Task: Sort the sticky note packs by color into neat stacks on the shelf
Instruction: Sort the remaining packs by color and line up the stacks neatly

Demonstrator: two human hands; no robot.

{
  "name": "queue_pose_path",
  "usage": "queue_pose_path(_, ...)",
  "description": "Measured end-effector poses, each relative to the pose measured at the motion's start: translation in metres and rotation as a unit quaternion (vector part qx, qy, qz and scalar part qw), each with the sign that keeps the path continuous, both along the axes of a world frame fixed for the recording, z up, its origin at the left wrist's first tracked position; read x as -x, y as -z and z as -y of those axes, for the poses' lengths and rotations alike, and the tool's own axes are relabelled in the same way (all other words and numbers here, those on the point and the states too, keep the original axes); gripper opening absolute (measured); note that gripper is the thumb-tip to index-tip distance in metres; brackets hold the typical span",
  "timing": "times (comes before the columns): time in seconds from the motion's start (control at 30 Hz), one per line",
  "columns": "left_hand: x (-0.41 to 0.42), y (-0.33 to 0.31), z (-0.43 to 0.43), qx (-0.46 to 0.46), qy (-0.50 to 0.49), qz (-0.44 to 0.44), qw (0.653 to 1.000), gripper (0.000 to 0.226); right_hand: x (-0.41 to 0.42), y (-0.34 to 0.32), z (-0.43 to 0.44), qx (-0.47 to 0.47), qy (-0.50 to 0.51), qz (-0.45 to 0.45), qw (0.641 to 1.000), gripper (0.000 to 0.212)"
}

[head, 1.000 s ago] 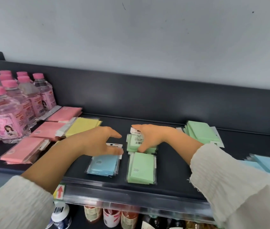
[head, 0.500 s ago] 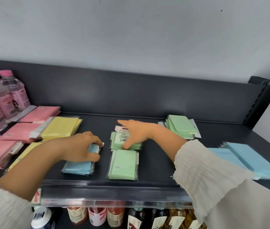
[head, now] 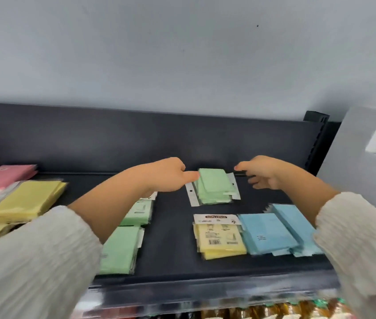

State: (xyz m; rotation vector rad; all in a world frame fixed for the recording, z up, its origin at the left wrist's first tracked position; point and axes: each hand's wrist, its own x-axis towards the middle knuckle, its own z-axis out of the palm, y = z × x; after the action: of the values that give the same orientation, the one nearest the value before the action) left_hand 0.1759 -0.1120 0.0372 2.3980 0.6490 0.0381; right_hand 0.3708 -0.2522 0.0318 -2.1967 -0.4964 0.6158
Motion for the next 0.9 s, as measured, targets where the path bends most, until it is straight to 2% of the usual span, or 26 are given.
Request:
queue_pose_path(0.2, -0.078, 0.021, 0.021, 0.020, -0.094, -0.073, 0.993, 0.059, -0.033, 0.017, 0.005, -0.027, -0.027, -0.121, 0.992, 0.069)
queue_pose_path(0.33, -0.109, 0.037, 0.024, 0.041, -0.155, -0.085, 0.983, 0.053, -0.052, 0.023, -0.009, -0.036, -0.052, -0.185, 0.981, 0.062)
queue_pose_path(0.4, -0.119, 0.042, 0.026, 0.066, -0.176, -0.063, 0.980, 0.039, -0.057, 0.024, -0.018, -0.027, -0.081, -0.202, 0.976, 0.055)
queue_pose_path(0.47, -0.127, 0.046, 0.030, 0.092, -0.177, -0.048, 0.979, 0.036, -0.059, 0.027, -0.026, -0.023, -0.104, -0.213, 0.971, 0.047)
queue_pose_path(0.53, -0.131, 0.049, 0.033, 0.121, -0.198, -0.029, 0.972, 0.040, -0.062, 0.033, -0.034, -0.022, -0.109, -0.223, 0.969, 0.048)
queue_pose_path(0.63, -0.131, 0.047, 0.038, 0.199, -0.240, 0.018, 0.950, 0.023, -0.066, 0.040, -0.036, -0.031, -0.097, -0.257, 0.961, 0.054)
queue_pose_path(0.73, -0.130, 0.043, 0.040, 0.302, -0.252, 0.069, 0.917, 0.045, -0.067, 0.040, -0.032, -0.049, -0.121, -0.280, 0.951, 0.042)
queue_pose_path(0.83, -0.131, 0.046, 0.042, 0.343, -0.260, 0.116, 0.895, 0.076, -0.067, 0.038, -0.029, -0.116, -0.159, -0.271, 0.942, 0.040)
queue_pose_path(0.87, -0.131, 0.045, 0.044, 0.351, -0.264, 0.147, 0.886, 0.071, -0.066, 0.037, -0.028, -0.148, -0.171, -0.257, 0.940, 0.044)
queue_pose_path(0.9, -0.130, 0.043, 0.044, 0.353, -0.272, 0.187, 0.875, 0.057, -0.066, 0.036, -0.027, -0.181, -0.187, -0.235, 0.936, 0.050)
